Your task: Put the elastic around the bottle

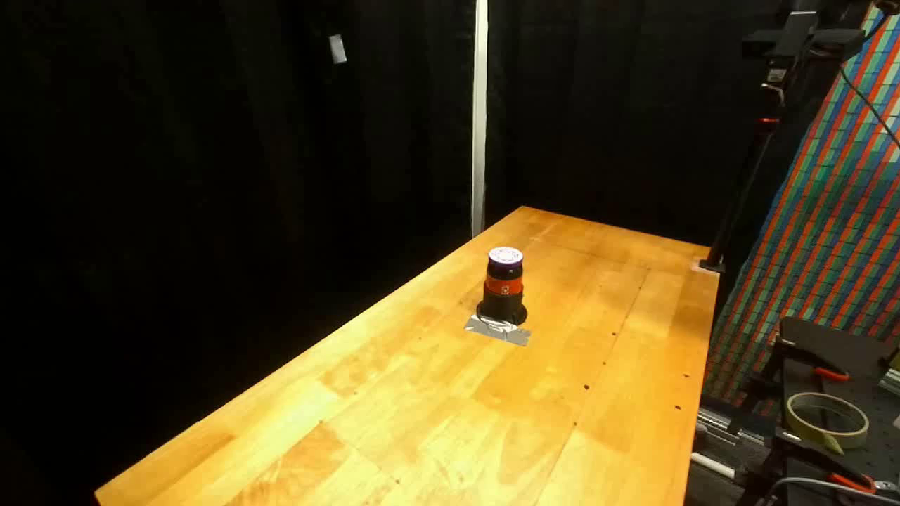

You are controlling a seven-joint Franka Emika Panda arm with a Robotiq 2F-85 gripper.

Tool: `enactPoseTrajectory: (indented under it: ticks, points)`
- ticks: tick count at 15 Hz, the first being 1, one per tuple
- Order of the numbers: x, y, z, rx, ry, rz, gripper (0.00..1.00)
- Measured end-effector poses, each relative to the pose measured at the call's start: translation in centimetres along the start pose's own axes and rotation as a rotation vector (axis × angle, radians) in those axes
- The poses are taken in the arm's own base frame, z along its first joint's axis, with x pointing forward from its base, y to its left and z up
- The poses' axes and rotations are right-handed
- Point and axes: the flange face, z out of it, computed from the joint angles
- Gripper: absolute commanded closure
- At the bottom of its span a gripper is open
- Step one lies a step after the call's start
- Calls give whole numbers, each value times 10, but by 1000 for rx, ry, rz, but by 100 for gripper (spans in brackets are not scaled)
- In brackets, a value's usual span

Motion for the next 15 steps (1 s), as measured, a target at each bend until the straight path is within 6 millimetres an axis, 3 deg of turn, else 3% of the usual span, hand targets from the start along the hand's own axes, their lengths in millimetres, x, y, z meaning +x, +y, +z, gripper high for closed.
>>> enactPoseTrajectory:
  ticks: [9,12,15]
  points:
    - [1,-5,-5,-11,10,-4,0]
    - [11,-38,3,-59,-17,-16,0]
    - [29,-97,22,-130,-62,-41,0]
